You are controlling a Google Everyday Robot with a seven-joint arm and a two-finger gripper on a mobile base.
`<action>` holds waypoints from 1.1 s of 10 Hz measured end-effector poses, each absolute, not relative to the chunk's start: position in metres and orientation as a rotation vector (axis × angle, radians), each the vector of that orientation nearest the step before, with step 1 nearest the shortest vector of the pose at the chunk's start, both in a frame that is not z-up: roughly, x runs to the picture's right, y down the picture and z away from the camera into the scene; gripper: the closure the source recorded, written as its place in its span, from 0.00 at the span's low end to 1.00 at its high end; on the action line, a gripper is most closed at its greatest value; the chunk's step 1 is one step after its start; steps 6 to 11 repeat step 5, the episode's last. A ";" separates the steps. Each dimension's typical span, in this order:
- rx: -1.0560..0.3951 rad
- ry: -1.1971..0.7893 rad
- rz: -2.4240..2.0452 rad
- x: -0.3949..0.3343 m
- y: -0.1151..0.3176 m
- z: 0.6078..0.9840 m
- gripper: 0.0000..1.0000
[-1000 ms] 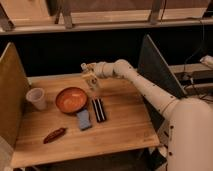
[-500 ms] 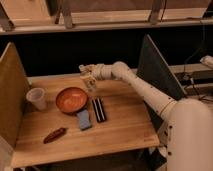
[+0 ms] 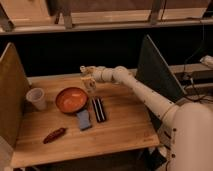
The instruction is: Stand the bottle upright
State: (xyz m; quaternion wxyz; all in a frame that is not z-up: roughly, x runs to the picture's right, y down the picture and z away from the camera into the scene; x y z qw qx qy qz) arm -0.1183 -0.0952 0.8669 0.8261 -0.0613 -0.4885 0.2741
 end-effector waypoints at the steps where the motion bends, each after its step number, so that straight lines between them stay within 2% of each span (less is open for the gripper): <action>1: -0.133 -1.056 0.597 -0.121 -0.090 0.870 1.00; 5: -0.152 -1.087 0.607 -0.129 -0.072 0.881 1.00; 11: -0.152 -1.087 0.607 -0.129 -0.072 0.881 1.00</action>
